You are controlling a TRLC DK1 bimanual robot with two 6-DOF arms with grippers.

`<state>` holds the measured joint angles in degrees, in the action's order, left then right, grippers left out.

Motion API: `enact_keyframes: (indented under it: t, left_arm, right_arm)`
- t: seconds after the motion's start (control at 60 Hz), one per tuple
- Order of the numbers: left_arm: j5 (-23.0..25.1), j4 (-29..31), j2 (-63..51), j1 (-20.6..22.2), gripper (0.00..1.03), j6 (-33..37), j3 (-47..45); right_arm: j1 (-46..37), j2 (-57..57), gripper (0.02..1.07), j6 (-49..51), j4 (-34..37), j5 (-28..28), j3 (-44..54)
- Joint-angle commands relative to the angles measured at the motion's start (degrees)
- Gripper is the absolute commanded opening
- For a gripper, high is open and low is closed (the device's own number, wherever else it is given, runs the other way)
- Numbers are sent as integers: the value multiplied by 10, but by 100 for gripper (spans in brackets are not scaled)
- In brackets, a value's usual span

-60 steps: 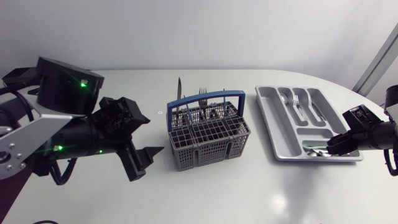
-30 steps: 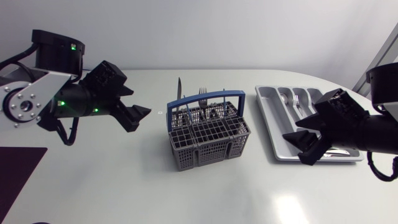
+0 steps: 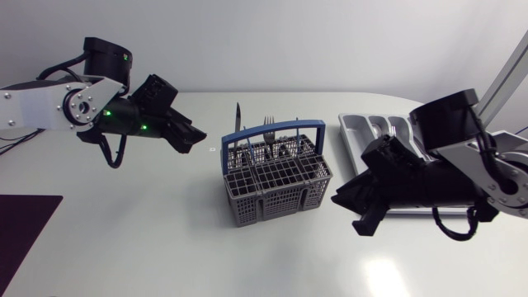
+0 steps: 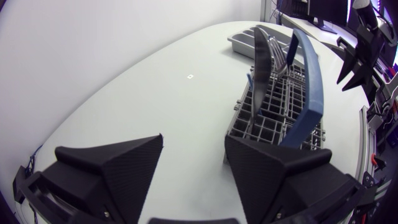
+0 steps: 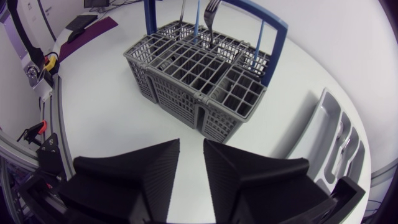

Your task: Unload the cutlery basket into the drawer organizer.

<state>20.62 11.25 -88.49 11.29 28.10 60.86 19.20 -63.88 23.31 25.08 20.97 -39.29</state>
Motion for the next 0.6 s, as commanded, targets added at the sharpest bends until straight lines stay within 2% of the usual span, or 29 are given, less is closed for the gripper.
enact_keyframes:
  t: [0.0,0.067,0.083,0.35,0.583]
  left_arm:
    - [8,-6,-38,-5,30,-8,34]
    - [8,-12,-64,-5,18,-8,48]
    - [8,-13,-72,-5,17,-8,52]
    - [27,-15,-182,-1,16,-1,109]
    - [70,-10,-205,5,16,13,114]
  right_arm:
    - [14,-35,8,-21,-7,3,-7]
    - [22,-54,8,-26,-15,3,-11]
    - [24,-58,8,-28,-19,3,-12]
    - [51,-124,8,-50,-54,-1,-27]
    - [50,-172,8,-65,-77,-15,-51]
